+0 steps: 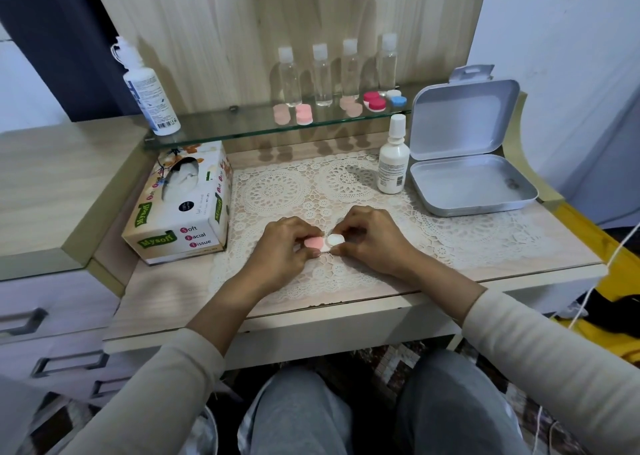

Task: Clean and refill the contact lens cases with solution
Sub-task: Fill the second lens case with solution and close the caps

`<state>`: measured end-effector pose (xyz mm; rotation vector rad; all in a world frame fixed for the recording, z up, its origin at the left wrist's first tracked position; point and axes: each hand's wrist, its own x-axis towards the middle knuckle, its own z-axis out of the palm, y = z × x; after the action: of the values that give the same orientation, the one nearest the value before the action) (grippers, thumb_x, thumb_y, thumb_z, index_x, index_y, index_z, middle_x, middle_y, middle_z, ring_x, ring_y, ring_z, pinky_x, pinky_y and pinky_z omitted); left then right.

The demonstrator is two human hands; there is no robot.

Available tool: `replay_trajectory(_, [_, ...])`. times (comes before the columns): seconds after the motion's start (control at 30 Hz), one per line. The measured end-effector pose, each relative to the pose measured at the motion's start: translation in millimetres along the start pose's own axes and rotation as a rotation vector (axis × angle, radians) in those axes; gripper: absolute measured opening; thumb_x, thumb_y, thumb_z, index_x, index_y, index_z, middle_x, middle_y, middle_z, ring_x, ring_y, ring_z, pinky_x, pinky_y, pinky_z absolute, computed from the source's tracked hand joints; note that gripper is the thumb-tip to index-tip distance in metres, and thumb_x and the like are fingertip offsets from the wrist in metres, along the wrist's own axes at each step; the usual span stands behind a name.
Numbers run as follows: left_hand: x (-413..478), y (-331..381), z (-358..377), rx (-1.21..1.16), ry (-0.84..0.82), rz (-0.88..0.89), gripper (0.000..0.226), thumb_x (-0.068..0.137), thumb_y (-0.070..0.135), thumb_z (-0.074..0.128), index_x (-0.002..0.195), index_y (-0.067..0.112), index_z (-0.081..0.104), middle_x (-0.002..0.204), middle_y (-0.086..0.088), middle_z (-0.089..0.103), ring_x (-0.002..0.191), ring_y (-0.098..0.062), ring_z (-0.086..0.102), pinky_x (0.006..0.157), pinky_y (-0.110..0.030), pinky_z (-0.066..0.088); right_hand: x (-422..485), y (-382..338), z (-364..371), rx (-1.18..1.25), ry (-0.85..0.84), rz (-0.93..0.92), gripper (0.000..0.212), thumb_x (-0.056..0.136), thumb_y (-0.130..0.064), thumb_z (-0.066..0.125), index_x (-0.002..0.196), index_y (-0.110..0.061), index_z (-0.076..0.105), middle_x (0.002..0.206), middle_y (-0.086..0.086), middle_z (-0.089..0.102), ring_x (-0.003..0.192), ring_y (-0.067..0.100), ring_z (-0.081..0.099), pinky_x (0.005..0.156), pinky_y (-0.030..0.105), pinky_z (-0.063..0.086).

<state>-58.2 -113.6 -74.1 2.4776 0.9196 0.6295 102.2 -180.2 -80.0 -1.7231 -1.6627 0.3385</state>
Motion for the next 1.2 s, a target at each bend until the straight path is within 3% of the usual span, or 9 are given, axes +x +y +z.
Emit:
replay_trajectory(0.13, [-2.8,-1.2,0.7,-0.054,0.026,-0.038,0.033,0.072,0.009,0.077,0.104,0.01,0.07,0.102,-0.005,0.067,0.093,-0.015,0.061,0.079,-0.006,0.04,-0.2,-0.1,-1.1,-0.071,-0.015,-0.012,0.027,0.069,-0.019,0.079,0.094,-0.01,0.073,0.089,0.005,0.064,0.085,0.02,0.055,0.071,0.022,0.034])
replay_trajectory(0.27, [-5.8,-0.5,0.4,-0.085,0.022,-0.052,0.037,0.073,0.013,0.076,0.109,0.009,0.068,0.107,-0.005,0.066,0.096,-0.014,0.061,0.086,-0.014,0.044,-1.3,-3.2,-14.2,-0.201,-0.084,0.015,0.051,0.07,-0.032,0.078,0.116,-0.014,0.064,0.104,0.003,0.061,0.098,0.019,0.052,0.08,0.025,0.038])
replay_trajectory(0.33, [-6.5,-0.5,-0.3,-0.1,0.013,-0.063,0.044,0.072,0.016,0.078,0.113,0.01,0.065,0.11,-0.005,0.065,0.097,-0.012,0.06,0.087,-0.012,0.043,-4.2,-1.9,-23.8,-0.24,-0.11,0.039,0.056,0.069,-0.036,0.078,0.119,-0.015,0.062,0.107,0.002,0.059,0.099,0.018,0.051,0.082,0.026,0.04])
replay_trajectory(0.43, [-7.5,-0.7,-1.3,-0.091,0.0,-0.074,0.056,0.069,0.023,0.08,0.12,0.01,0.061,0.113,-0.003,0.063,0.098,-0.01,0.058,0.086,-0.007,0.04,-10.0,2.8,-34.3,-0.256,-0.137,0.073,0.049,0.069,-0.037,0.077,0.113,-0.018,0.065,0.099,-0.002,0.055,0.09,0.014,0.049,0.078,0.027,0.042])
replay_trajectory(0.57, [-10.0,-1.9,1.4,-0.002,0.052,-0.084,0.048,0.072,0.03,0.077,0.116,0.014,0.064,0.108,-0.003,0.063,0.101,-0.017,0.054,0.09,-0.032,0.044,-13.8,7.1,-39.3,-0.201,-0.164,0.063,0.028,0.074,-0.025,0.075,0.1,-0.018,0.07,0.091,-0.006,0.051,0.081,0.009,0.048,0.072,0.021,0.037])
replay_trajectory(0.73, [-14.0,-6.8,7.6,-0.024,0.11,-0.07,0.032,0.075,0.023,0.075,0.106,0.016,0.069,0.098,-0.003,0.064,0.096,-0.021,0.054,0.085,-0.039,0.045,-12.5,6.3,-39.7,-0.2,-0.144,0.022,0.016,0.084,-0.013,0.063,0.098,-0.015,0.071,0.091,0.0,0.055,0.077,0.014,0.052,0.07,0.022,0.04])
replay_trajectory(0.83, [-15.4,-9.3,9.6,-0.036,0.114,-0.055,0.033,0.077,0.022,0.073,0.109,0.015,0.068,0.099,-0.003,0.064,0.096,-0.021,0.054,0.085,-0.033,0.043,-8.0,-1.9,-41.0,-0.174,-0.104,-0.011,0.024,0.083,-0.015,0.066,0.107,-0.015,0.068,0.096,0.002,0.056,0.07,0.007,0.05,0.068,0.018,0.038])
replay_trajectory(0.93, [-17.2,-12.0,11.5,-0.037,0.126,-0.043,0.034,0.078,0.023,0.072,0.111,0.016,0.068,0.099,-0.001,0.063,0.096,-0.02,0.053,0.083,-0.028,0.04,-2.8,-12.6,-38.0,-0.193,-0.166,-0.05,0.029,0.083,-0.01,0.066,0.112,-0.013,0.066,0.098,0.003,0.058,0.071,0.008,0.05,0.067,0.016,0.037])
replay_trajectory(1.2, [-16.9,-13.7,14.2,-0.029,0.136,-0.024,0.035,0.078,0.024,0.072,0.112,0.016,0.067,0.1,0.0,0.063,0.097,-0.018,0.052,0.082,-0.023,0.036,3.2,-20.9,-19.7,-0.297,-0.247,-0.141,0.02,0.082,-0.012,0.059,0.097,-0.01,0.071,0.089,0.005,0.061,0.072,0.011,0.044,0.065,0.02,0.033])
